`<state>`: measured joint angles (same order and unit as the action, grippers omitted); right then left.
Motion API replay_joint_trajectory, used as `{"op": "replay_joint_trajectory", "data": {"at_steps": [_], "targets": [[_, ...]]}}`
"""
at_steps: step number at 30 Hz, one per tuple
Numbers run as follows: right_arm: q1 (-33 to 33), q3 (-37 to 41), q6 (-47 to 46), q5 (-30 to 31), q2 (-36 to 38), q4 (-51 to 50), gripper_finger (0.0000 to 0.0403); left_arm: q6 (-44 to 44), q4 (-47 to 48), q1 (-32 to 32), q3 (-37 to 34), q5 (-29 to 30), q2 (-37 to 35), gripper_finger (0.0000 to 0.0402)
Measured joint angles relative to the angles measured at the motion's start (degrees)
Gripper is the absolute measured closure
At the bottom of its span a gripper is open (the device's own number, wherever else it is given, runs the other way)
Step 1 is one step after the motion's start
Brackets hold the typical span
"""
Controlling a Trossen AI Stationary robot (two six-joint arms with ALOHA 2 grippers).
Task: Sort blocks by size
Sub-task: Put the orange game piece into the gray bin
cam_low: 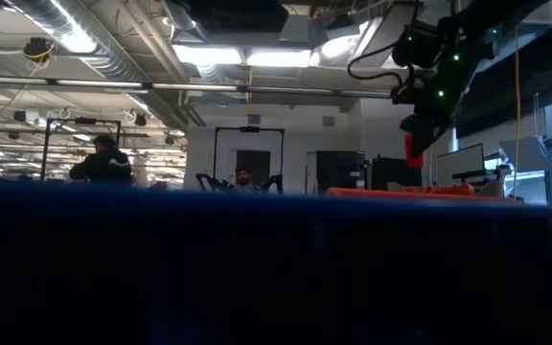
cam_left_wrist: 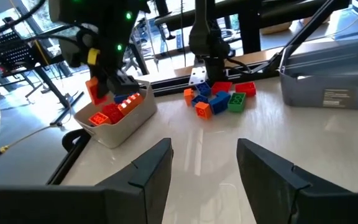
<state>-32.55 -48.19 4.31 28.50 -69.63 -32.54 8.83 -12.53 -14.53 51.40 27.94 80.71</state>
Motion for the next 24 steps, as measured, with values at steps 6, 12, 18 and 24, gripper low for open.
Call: {"op": "replay_joint_trajectory", "data": {"at_steps": [6,12,18,24], "targets": [[-5.93,-5.56,-1.54,-5.97,-2.90,-6.89,0.0302,-2.41,-0.02,1.04,0.00,0.02,0.00,0.0233],[-9.49,-6.36,-1.74,-10.13,-7.87,-7.73,0.0302,-2.42,0.52,1.07,0.00,0.02,0.00,0.0233],[-10.35,-6.36,-2.22,-9.56,-10.01,-12.52,0.0302,-2.42,1.01,1.04,0.00,0.00,0.00,0.0233],[-10.27,-6.36,-2.36,-5.64,-10.01,-11.29,0.0301,-2.41,0.98,1.19,0.00,0.02,0.00,0.0233]]}}
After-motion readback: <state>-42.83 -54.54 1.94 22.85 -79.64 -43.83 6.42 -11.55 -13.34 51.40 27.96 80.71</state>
